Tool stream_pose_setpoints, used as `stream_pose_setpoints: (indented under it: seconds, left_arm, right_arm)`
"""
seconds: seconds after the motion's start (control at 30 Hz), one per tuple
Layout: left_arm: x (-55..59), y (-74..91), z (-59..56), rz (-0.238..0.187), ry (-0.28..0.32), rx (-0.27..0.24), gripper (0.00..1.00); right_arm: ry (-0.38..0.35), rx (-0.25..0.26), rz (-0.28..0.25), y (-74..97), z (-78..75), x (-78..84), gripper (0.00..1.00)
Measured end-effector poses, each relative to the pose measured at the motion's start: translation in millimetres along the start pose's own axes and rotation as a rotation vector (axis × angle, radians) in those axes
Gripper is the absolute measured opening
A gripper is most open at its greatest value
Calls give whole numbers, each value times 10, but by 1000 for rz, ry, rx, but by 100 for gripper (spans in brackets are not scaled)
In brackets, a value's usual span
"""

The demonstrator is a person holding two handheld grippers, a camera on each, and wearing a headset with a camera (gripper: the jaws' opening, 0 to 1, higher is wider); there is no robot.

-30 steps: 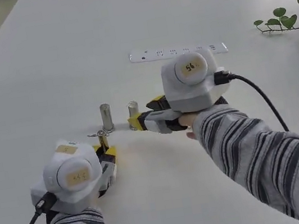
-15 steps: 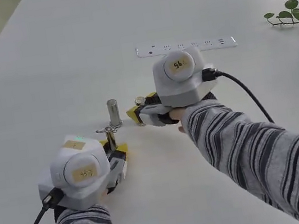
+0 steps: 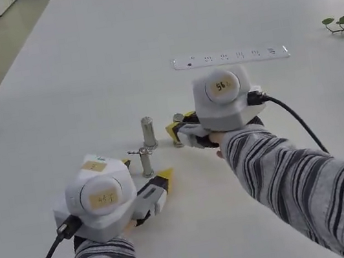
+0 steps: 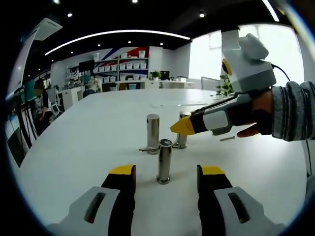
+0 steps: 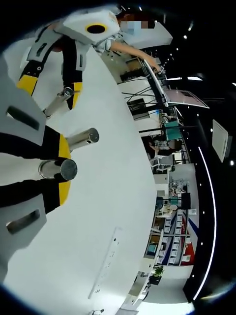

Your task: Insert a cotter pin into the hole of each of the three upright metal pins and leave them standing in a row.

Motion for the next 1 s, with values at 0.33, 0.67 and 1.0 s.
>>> stream_pose_setpoints:
  seconds: [0.33,0.67,1.0]
  left_arm:
    - [-85,154,-28,-11,-20,24,64]
    - [-145,330,-176,-10,-59,68,75]
    - [-141,509,-305,-1,-79,92,79]
  right_arm:
    - [4,66,-9,183,37,21,8]
    - [-3,97,11,465,133,190,8]
    - [-21,135,6,777,271,323,9]
Point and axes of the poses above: the centre of the closed fingertips' face, and the gripper's own axes: y roughly backward along the fingers, z roughly to its left, x roughly out of its underside, the point moved 5 cm from there along y, roughly backward along the fingers
